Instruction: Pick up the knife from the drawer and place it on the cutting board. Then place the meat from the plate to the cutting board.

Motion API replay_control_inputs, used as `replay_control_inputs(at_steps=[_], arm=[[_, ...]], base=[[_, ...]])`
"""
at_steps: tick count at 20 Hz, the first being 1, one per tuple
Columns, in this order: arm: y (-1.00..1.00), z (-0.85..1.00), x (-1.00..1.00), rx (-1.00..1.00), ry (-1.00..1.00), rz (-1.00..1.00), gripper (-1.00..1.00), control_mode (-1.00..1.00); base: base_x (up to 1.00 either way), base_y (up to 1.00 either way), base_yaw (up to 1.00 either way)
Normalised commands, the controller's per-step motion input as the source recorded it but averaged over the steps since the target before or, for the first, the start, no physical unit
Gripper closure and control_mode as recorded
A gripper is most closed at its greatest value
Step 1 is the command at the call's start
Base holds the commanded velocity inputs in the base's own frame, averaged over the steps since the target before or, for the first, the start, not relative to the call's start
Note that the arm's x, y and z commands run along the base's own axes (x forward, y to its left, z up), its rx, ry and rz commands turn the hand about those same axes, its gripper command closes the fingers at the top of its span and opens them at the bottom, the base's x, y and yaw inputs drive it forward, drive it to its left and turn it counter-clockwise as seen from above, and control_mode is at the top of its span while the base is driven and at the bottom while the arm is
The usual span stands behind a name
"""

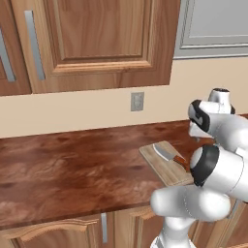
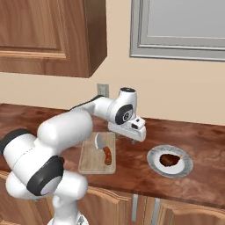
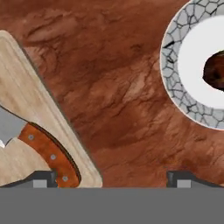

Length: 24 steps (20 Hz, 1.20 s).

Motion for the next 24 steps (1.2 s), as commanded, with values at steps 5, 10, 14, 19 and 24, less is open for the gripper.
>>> replay_control_inputs(at_steps=[5, 10, 14, 19, 24], arm=[[-0.83, 0.00, 0.00, 0.04, 0.03, -0.69, -1.00, -1.00], [-0.83, 0.02, 0.00, 0.05, 0.03, -0.51, -1.00, -1.00], [-0.52, 0.00, 0.00, 0.00, 0.04, -0.31, -1.00, -1.00], [-0.46, 0.00, 0.00, 0.00, 0.01, -0.19, -1.00, -1.00], [-0.27, -0.02, 0.00, 0.00, 0.00, -0.05, -1.00, -1.00]], base=[[0.00, 0.00, 0.00], [0.00, 0.00, 0.00], [0.00, 0.00, 0.00], [0.00, 0.00, 0.00], [0.00, 0.00, 0.00]])
